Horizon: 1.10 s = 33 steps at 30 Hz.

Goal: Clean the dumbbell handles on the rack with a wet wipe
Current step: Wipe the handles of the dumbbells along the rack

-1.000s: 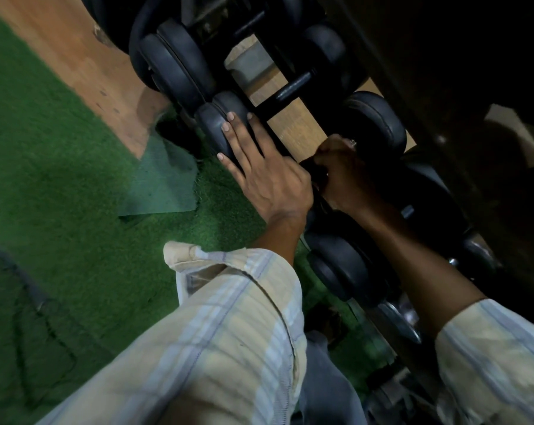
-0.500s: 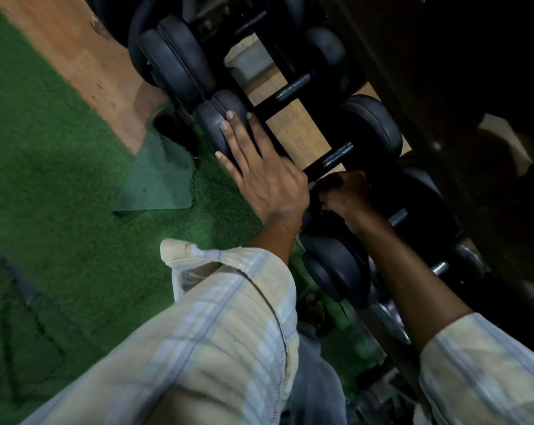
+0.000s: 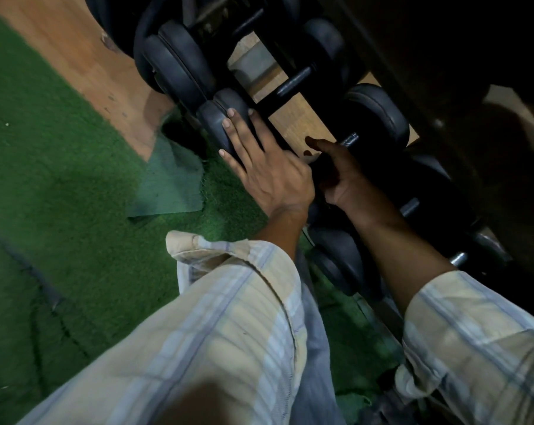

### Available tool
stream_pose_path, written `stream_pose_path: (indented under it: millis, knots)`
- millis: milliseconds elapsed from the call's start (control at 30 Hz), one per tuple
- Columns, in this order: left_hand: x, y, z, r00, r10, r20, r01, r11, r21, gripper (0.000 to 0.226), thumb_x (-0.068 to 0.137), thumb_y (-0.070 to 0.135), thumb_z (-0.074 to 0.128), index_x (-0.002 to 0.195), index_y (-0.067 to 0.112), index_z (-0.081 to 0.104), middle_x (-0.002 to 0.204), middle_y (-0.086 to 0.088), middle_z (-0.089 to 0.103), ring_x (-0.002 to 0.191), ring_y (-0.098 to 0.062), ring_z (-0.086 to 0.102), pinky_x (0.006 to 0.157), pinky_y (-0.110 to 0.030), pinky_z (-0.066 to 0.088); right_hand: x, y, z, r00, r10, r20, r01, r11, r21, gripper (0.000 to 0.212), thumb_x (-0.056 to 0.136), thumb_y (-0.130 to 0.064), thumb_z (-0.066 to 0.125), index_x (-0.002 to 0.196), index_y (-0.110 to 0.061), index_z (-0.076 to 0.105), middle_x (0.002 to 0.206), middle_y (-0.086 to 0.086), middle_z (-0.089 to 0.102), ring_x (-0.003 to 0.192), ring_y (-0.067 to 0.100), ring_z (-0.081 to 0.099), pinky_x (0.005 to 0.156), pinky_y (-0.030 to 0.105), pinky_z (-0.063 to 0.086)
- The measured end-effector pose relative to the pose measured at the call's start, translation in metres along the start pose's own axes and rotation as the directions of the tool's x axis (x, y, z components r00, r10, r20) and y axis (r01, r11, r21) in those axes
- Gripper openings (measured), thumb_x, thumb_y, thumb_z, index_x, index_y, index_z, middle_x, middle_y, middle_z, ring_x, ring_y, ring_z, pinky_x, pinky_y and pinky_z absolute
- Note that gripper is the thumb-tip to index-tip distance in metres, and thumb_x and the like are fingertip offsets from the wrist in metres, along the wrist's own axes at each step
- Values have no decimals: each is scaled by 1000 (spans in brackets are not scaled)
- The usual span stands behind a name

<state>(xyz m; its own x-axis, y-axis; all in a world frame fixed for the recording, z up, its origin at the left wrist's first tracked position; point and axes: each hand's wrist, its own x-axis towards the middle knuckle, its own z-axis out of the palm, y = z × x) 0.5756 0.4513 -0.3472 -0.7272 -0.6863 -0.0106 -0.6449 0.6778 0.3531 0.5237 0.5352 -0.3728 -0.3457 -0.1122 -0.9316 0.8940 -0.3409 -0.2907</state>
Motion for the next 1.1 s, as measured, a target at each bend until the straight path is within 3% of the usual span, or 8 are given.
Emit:
stream_pose_path:
  millis: [133,300,467,600,733,900,1000,1100]
  knots:
    - [0,0,0,1000,-2,-3,2,1000,3,79,85,20,40,162,12,25,173,-10,7,160,-27,0,125,-59,11,10,10,-2,973,-206,-102,168,940,-296,9,81,-21,79,78,-13,75,75,-2,73,72,12,71,70,25,56]
    - [1,1,0,1000,-9,10,9,1000,-7,82,84,18,48,162,11,25,173,-10,6,160,-26,0,126,-59,10,8,11,5,793,-458,-401,168,798,-579,94,52,-42,93,123,-14,38,125,9,54,101,23,61,73,30,53]
    - [1,-1,0,1000,-1,23,2,1000,-20,81,84,21,43,162,12,24,173,-10,5,160,-27,-3,125,-60,9,-12,11,-9,460,-888,13,387,187,-903,48,71,-34,82,109,-20,56,112,-7,46,96,13,50,66,18,34]
    - [2,0,-1,999,-2,32,3,1000,-31,82,84,21,41,163,11,23,173,-10,4,160,-27,-4,125,-60,9,-18,-1,-24,395,-846,358,403,-191,-895,11,96,-29,60,97,-21,67,101,-12,54,92,15,58,75,25,35]
    - [2,-1,-1,999,-5,38,6,1000,-26,83,82,22,40,163,11,23,173,-10,5,160,-27,-4,125,-60,8,-12,-8,-23,265,-942,208,319,-118,-940,14,96,-22,60,95,-12,69,104,7,65,89,20,60,71,17,26]
    - [3,2,-4,999,-4,50,5,1000,-27,82,82,20,39,162,11,24,173,-10,5,160,-26,-4,125,-60,9,-5,3,-4,234,-925,-299,449,375,-811,11,85,-16,70,88,-6,71,91,9,71,86,23,67,68,11,30]
    - [2,2,-5,998,-8,57,9,1000,-24,81,83,19,39,162,11,24,173,-10,5,160,-26,-3,125,-60,9,-6,2,-2,413,-782,-467,412,618,-670,16,85,-16,71,96,-4,69,97,6,71,90,20,65,60,5,33]
    - [4,1,-6,998,-14,67,15,1000,-6,83,83,20,41,163,11,23,173,-10,5,160,-27,-3,126,-59,9,-8,6,-2,611,-750,-253,253,488,-836,16,78,-30,75,84,-15,72,90,1,70,83,15,66,54,16,36]
